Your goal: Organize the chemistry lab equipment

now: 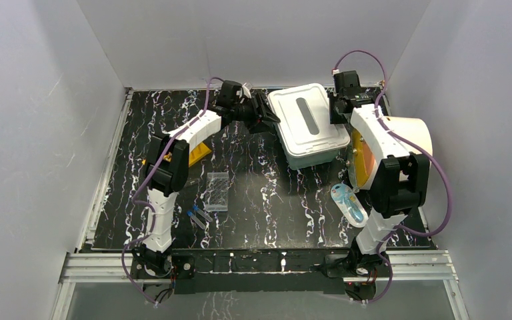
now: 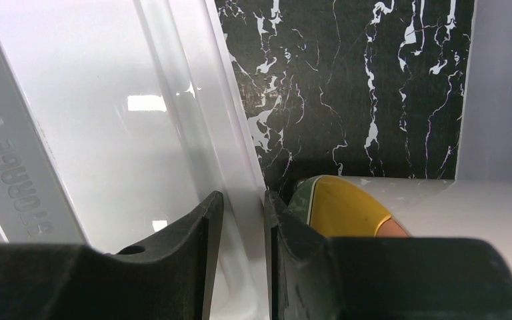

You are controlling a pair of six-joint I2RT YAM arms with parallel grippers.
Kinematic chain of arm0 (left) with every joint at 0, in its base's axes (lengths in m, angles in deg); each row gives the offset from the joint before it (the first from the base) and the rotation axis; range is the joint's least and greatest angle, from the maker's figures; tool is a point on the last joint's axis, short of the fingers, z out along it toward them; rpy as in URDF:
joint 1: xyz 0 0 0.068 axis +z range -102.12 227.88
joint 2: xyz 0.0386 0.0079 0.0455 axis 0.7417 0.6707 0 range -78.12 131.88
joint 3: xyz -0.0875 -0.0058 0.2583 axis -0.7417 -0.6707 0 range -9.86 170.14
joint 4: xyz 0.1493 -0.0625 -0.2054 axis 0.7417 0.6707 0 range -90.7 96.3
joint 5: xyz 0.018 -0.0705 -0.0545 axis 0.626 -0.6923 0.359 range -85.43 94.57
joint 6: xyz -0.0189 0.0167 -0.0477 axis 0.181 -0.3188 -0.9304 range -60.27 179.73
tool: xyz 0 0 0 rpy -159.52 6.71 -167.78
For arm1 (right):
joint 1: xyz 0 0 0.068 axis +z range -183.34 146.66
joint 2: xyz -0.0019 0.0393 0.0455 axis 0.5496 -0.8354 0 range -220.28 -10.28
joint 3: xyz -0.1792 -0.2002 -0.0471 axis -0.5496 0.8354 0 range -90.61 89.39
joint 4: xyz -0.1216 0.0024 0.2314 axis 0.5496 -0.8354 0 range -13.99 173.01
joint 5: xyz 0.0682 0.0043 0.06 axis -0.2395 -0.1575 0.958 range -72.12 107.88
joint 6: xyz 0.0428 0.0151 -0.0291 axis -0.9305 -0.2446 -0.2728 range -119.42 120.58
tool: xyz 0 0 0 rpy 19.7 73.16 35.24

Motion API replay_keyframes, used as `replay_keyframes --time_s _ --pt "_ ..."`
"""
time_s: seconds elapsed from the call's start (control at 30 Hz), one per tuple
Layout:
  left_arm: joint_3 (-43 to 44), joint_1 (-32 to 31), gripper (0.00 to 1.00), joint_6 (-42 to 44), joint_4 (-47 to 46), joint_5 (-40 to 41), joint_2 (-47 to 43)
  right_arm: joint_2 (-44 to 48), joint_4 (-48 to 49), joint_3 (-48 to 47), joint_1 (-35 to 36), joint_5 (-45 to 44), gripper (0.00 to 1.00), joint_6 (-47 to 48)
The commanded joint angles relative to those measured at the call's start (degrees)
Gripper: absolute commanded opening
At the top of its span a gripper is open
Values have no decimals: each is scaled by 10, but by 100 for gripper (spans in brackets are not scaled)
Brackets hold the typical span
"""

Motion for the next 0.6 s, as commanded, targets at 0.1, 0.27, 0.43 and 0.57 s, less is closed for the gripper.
replay_keyframes --time_s 0.1,0.27,0.43,0.57 --pt "7 -2 56 42 58 8 8 12 -4 12 -1 53 38 8" --pt "13 -1 53 55 76 25 11 -3 -5 6 -1 94 38 10" --pt "20 0 45 68 105 64 11 -15 4 -6 0 160 38 10" --pt "25 0 41 93 116 114 -6 -23 9 -20 2 201 37 8"
